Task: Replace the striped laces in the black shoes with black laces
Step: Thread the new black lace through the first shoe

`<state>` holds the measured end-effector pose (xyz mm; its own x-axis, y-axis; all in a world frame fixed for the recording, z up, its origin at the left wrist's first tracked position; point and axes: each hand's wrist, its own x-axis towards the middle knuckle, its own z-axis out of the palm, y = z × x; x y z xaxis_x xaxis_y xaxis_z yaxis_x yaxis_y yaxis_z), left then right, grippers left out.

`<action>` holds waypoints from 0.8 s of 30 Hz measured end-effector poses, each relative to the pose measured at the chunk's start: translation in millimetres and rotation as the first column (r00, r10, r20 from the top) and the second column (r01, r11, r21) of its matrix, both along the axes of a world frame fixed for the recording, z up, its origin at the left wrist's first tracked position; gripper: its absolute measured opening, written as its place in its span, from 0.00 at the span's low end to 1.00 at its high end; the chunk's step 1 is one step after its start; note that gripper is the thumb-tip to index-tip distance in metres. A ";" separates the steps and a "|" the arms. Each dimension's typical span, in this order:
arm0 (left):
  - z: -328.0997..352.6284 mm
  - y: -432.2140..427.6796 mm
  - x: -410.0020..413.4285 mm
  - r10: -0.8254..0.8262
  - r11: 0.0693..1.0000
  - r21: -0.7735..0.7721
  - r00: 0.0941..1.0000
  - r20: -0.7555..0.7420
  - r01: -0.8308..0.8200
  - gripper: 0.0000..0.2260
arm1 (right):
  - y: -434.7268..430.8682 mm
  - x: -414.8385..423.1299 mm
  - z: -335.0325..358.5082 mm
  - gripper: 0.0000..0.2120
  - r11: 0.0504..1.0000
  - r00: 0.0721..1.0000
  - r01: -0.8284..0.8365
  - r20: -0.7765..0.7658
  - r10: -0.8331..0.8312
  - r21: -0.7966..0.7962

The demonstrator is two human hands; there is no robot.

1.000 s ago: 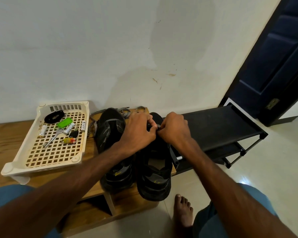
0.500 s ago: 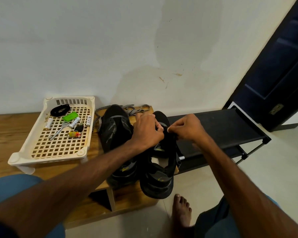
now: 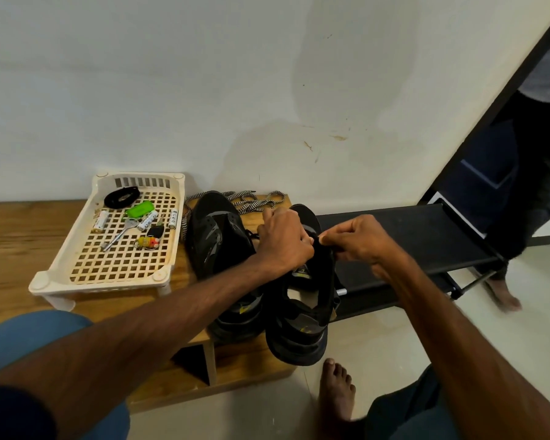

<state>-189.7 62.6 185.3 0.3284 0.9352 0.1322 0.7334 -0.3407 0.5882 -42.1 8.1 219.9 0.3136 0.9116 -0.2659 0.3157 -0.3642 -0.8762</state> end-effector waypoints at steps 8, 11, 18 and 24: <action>7.7 -3.9 3.0 0.000 0.998 0.069 0.992 -0.125 0.009 0.13 | 1.2 -1.9 -2.1 0.03 1.000 0.993 -0.005 0.118 0.006 -0.009; 11.1 -3.9 3.5 -0.044 0.996 0.064 0.987 -0.157 0.054 0.12 | 0.9 -1.6 -3.1 0.03 1.000 0.991 0.008 0.132 -0.008 0.004; 3.0 -3.6 5.1 -0.001 1.000 0.030 0.997 -0.079 0.004 0.10 | 0.1 -2.1 -2.4 0.02 1.000 0.990 -0.007 0.141 0.004 0.017; 7.6 3.0 4.5 -0.012 0.983 -0.181 1.000 -0.007 0.011 0.09 | -1.9 -3.3 -2.8 0.04 1.000 0.989 -0.018 0.149 0.017 0.003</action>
<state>-185.1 65.6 192.9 0.3395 0.9397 -0.0415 0.7352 -0.2375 0.6349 -45.4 6.2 217.1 0.3331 0.9184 -0.2136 0.4492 -0.3537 -0.8205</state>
